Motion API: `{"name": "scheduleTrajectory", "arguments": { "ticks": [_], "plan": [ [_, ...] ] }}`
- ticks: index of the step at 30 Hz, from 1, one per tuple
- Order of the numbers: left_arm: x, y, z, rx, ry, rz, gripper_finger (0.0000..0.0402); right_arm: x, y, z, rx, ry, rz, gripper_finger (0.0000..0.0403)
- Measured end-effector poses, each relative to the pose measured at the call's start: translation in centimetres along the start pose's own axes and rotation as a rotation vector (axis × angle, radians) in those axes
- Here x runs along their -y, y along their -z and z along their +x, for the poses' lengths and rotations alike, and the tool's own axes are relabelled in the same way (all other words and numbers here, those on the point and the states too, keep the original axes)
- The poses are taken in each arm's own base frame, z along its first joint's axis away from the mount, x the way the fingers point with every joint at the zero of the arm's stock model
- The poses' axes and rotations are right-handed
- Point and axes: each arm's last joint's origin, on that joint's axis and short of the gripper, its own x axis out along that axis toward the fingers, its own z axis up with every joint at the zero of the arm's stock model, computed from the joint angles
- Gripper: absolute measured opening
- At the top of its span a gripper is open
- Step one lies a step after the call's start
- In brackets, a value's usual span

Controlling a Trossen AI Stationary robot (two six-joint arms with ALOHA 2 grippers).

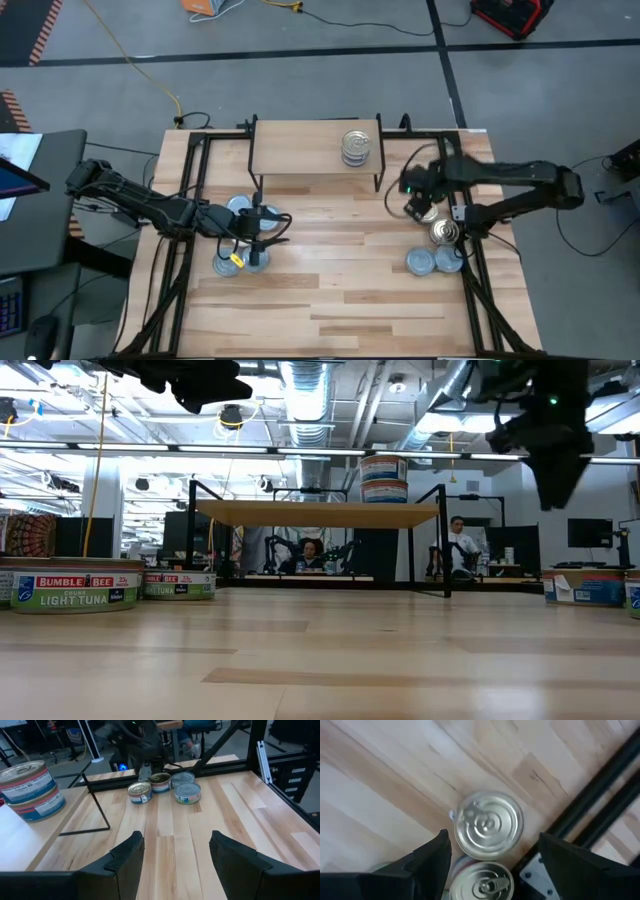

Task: Stack canned seafood by type on shelf
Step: Stack the pink and blue tuna can on top of the pink and blue tuna can on the shelf

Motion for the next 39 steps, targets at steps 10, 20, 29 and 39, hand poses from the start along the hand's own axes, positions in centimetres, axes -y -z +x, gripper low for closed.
{"name": "scheduleTrajectory", "arguments": {
  "ticks": [10, 20, 29, 39],
  "plan": [
    [0.0, 0.0, 0.0, 0.001, 0.0, -0.02, 0.0214, -4.5, 1.9, 2.3, 0.018, 0.218, -0.089, 0.0324],
    [0.0, 0.1, 0.0, -0.005, 0.012, -0.018, 0.0214, -6.5, 2.1, 4.9, -0.046, 0.411, -0.14, 0.0324],
    [0.1, 0.1, 0.0, -0.005, 0.029, -0.025, 0.0214, -7.9, 1.7, 6.8, -0.066, 0.438, -0.156, 0.0324],
    [0.2, 0.1, 0.0, -0.004, 0.05, -0.027, 0.0214, -10.5, 2.2, 8.3, -0.075, 0.32, -0.185, 0.0324]
  ]
}}
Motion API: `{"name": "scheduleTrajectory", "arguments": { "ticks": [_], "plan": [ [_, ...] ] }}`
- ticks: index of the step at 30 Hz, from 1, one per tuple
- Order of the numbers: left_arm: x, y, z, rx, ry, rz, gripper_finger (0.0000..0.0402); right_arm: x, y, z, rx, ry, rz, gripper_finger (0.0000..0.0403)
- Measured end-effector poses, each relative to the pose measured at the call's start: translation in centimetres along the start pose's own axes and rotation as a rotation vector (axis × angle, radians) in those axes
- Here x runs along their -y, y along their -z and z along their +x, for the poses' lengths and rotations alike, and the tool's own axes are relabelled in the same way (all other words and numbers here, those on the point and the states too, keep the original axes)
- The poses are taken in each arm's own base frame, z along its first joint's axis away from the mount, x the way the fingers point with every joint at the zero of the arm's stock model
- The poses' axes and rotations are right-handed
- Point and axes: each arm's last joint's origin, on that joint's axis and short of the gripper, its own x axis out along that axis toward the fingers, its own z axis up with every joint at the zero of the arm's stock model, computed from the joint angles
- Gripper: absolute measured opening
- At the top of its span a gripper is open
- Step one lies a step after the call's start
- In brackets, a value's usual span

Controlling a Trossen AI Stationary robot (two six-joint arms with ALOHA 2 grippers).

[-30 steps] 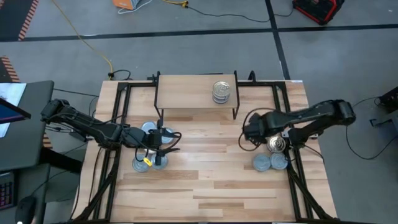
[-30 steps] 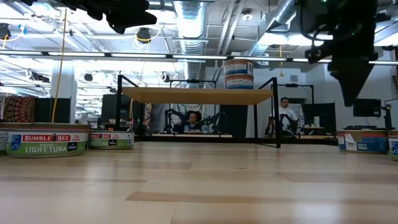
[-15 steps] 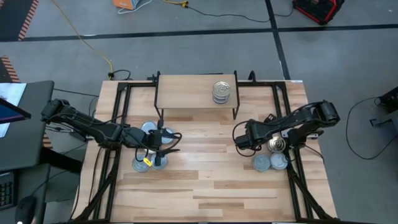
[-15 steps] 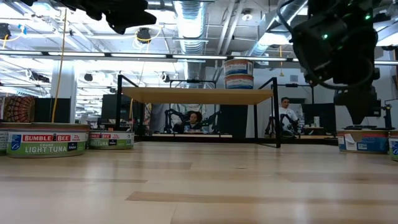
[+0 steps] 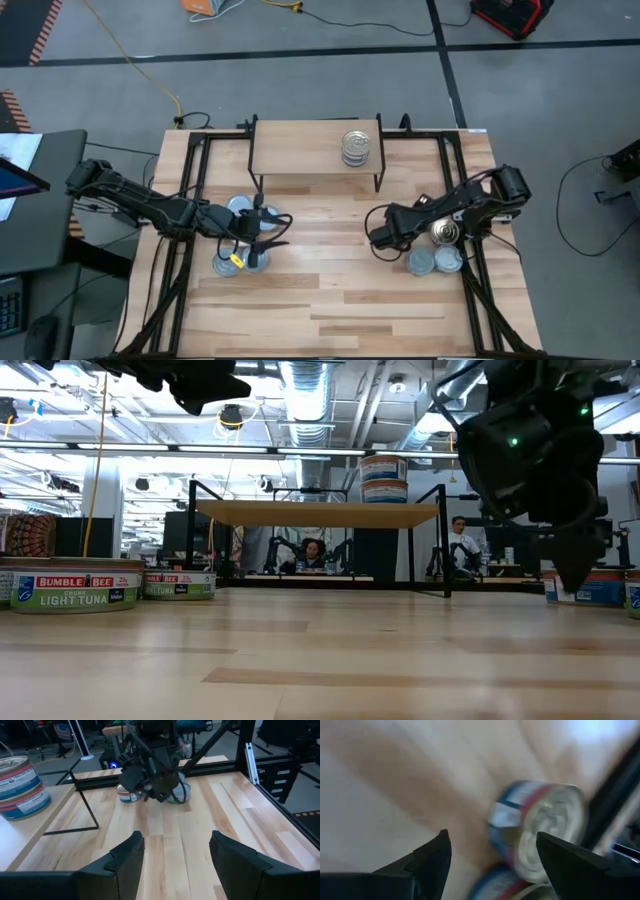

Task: Stack canned seafood by type on shelf
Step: Stack the pink and blue tuna can on top of the pink and blue tuna can on the shelf

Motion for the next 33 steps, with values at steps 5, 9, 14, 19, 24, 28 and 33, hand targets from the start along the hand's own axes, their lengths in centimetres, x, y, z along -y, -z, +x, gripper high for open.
{"name": "scheduleTrajectory", "arguments": {
  "ticks": [5, 9, 14, 19, 24, 28, 33],
  "plan": [
    [0.0, 0.0, 0.0, 0.001, 0.0, -0.005, 0.0214, -1.4, 0.3, -0.5, 0.03, -0.113, -0.007, 0.0324],
    [0.0, 0.0, 0.0, 0.004, 0.0, -0.02, 0.0214, -1.8, 0.7, -0.7, 0.048, -0.133, -0.016, 0.0324],
    [0.1, -0.1, 0.0, 0.009, 0.026, -0.038, 0.0214, -2.9, 0.4, -0.9, 0.047, -0.252, 0.003, 0.0324],
    [0.1, -0.1, 0.0, 0.014, 0.031, -0.039, 0.0214, -2.9, 0.3, -1.2, 0.047, -0.264, 0.028, 0.0314],
    [0.4, -0.2, -0.1, 0.021, 0.044, -0.041, 0.0214, -3.0, 0.0, -3.9, 0.103, -0.334, 0.035, 0.0306],
    [0.4, -0.3, -0.1, 0.026, 0.044, -0.04, 0.0214, -1.4, 0.5, -7.3, 0.192, -0.341, 0.038, 0.0306],
    [0.4, -0.3, -0.1, 0.025, 0.045, -0.04, 0.0214, 3.7, 2.2, -8.8, 0.205, -0.289, 0.165, 0.0306]
  ]
}}
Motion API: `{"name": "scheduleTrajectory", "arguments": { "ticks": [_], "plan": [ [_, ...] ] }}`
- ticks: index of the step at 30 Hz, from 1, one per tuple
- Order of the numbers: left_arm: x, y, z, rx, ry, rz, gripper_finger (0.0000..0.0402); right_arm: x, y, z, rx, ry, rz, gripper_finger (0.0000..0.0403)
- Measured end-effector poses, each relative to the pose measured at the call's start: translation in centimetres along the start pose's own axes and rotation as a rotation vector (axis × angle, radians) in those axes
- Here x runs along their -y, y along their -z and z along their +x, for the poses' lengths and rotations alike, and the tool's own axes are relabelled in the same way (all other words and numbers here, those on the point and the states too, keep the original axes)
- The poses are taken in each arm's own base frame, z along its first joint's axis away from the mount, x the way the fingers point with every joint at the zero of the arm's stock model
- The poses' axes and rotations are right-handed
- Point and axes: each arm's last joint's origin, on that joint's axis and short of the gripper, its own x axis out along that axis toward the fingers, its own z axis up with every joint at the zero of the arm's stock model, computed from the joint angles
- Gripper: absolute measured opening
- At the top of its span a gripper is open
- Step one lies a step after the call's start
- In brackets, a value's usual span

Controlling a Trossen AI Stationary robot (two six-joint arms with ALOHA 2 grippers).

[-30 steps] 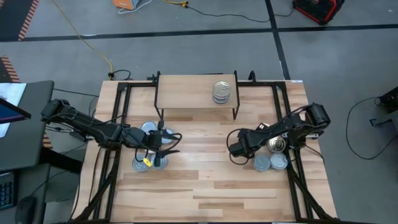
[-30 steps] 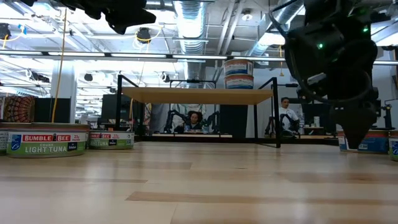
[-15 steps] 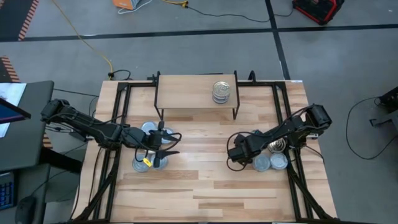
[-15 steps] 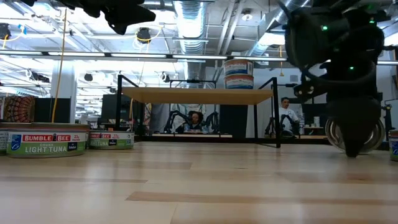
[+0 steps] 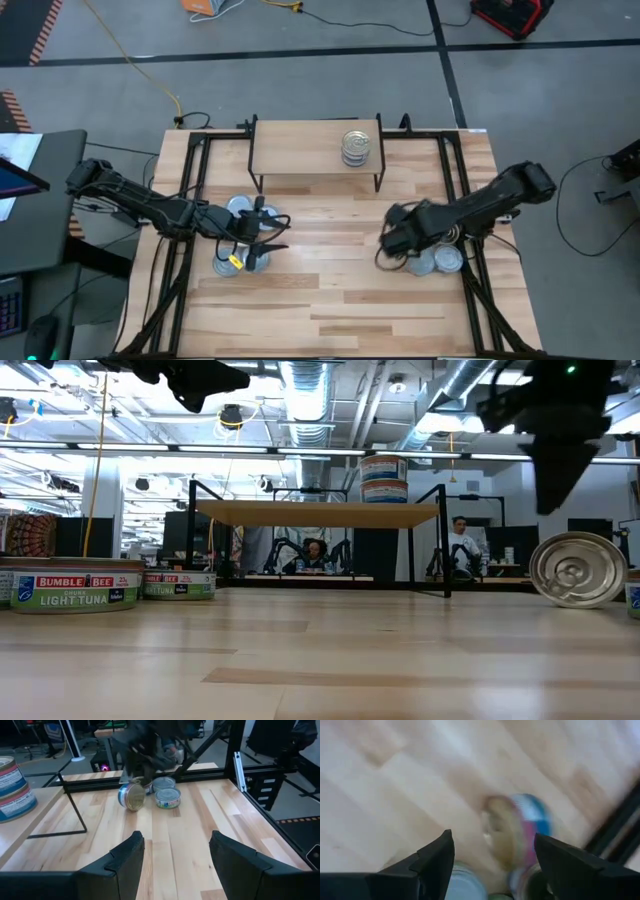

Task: Stack canned seafood by type on shelf
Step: Stack the pink and blue tuna can on top of the pink and blue tuna can on the shelf

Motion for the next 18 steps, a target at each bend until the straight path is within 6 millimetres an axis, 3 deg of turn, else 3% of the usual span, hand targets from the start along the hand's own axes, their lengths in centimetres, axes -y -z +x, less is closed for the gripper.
{"name": "scheduleTrajectory", "arguments": {
  "ticks": [4, 9, 14, 18],
  "plan": [
    [0.1, 0.0, 0.0, 0.0, 0.02, 0.0, 0.0214, 3.5, 1.0, -0.6, 0.011, -0.079, 0.082, 0.0306],
    [0.1, 0.0, 0.0, -0.001, 0.025, 0.0, 0.0214, 6.4, 2.0, -0.1, 0.08, -0.229, 0.144, 0.0307],
    [0.1, 0.0, 0.0, -0.002, 0.025, 0.001, 0.0214, 8.0, 2.9, 1.4, 0.082, -0.27, 0.16, 0.0307],
    [0.1, 0.0, 0.0, -0.002, 0.025, 0.006, 0.0214, 7.9, 3.4, 2.6, 0.087, -0.267, 0.094, 0.0307]
  ]
}}
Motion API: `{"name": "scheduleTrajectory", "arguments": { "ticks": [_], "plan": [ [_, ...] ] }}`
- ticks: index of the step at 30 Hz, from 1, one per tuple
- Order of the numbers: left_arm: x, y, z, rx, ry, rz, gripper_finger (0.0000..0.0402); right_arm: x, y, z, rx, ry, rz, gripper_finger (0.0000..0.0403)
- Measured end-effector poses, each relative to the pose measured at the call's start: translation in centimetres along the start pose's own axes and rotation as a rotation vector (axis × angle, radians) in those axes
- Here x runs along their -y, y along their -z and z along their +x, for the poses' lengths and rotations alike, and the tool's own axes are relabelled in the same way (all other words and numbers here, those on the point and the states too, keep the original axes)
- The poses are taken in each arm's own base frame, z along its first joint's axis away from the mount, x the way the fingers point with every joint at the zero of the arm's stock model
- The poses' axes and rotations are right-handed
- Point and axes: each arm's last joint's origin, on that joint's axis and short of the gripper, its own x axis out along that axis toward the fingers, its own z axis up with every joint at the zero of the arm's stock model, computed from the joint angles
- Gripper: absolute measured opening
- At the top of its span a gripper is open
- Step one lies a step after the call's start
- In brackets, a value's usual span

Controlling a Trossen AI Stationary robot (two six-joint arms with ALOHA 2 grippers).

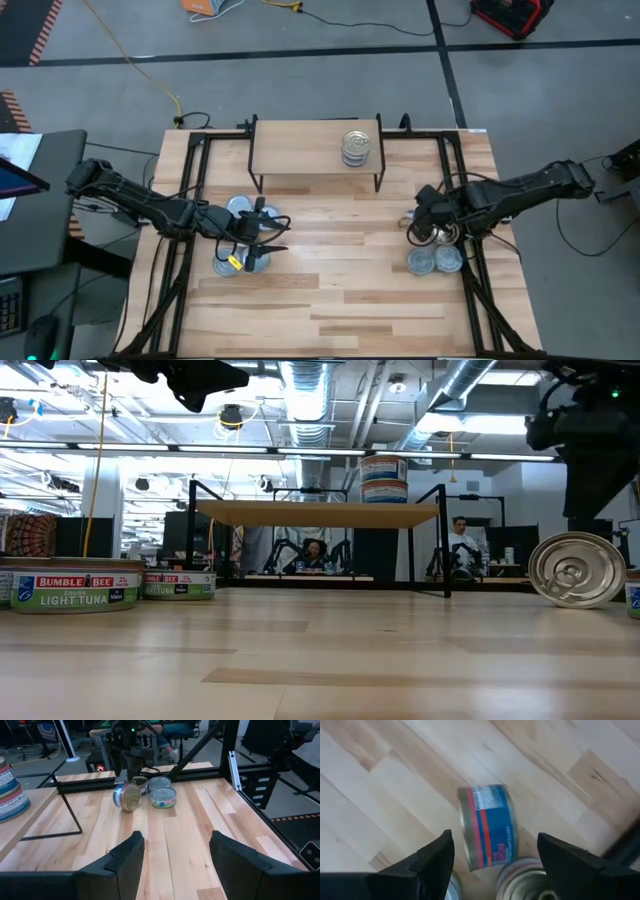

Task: Stack canned seafood by type on shelf
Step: Stack the pink and blue tuna can on top of the pink and blue tuna can on the shelf

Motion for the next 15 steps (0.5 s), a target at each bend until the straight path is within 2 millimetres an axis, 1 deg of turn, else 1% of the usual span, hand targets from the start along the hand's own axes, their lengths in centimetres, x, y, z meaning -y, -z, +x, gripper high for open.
{"name": "scheduleTrajectory", "arguments": {
  "ticks": [4, 10, 15],
  "plan": [
    [0.0, 0.1, 0.0, -0.012, 0.0, 0.006, 0.0214, 0.2, 0.4, 1.2, -0.023, 0.01, -0.033, 0.0307],
    [0.0, 0.2, 0.0, -0.022, -0.001, 0.009, 0.0214, 0.0, 0.6, 2.5, -0.056, -0.056, -0.022, 0.0307],
    [0.0, 0.2, 0.0, -0.022, -0.001, 0.012, 0.0214, 0.4, 0.8, 3.7, -0.075, -0.042, -0.017, 0.0307]
  ]
}}
